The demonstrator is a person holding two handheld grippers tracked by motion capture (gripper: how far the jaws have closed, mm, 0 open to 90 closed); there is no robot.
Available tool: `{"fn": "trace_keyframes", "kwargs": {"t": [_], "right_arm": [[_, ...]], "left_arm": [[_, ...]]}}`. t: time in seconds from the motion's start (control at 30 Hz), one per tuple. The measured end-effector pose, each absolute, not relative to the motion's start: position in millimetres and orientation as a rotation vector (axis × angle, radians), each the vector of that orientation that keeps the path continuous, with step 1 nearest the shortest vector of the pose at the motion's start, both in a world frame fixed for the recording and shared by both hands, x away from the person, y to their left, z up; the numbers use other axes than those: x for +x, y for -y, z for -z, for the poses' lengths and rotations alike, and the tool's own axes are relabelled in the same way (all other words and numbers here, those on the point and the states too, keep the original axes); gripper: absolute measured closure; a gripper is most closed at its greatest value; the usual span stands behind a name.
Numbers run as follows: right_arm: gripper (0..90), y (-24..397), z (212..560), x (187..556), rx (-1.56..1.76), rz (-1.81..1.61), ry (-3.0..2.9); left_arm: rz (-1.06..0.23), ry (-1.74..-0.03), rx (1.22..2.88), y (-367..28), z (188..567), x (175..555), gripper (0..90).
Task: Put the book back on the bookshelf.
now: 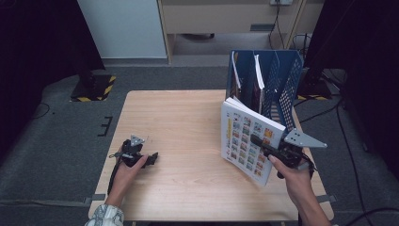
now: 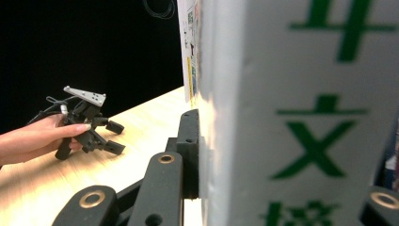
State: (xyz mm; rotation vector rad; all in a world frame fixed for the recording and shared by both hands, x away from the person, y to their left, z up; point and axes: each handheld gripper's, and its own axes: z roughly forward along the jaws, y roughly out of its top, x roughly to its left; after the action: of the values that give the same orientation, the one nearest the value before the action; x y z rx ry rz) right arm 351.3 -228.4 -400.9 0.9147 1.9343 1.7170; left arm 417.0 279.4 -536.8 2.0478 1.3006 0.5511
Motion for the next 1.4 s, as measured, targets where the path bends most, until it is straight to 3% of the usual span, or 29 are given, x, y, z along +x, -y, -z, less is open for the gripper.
{"fn": "trace_keyframes", "kwargs": {"t": [0.67, 1.4], "right_arm": [[73.7, 259.7, 399.2, 338.4, 0.964, -1.690, -1.891], [73.7, 268.2, 346.0, 333.0, 0.914, -1.669, -1.846]], "left_arm": [[-0.551, -1.301, 2.047, -279.3, 536.8, 417.0, 4.3], [-0.551, -1.302, 2.048, -279.4, 536.8, 417.0, 4.2]]}}
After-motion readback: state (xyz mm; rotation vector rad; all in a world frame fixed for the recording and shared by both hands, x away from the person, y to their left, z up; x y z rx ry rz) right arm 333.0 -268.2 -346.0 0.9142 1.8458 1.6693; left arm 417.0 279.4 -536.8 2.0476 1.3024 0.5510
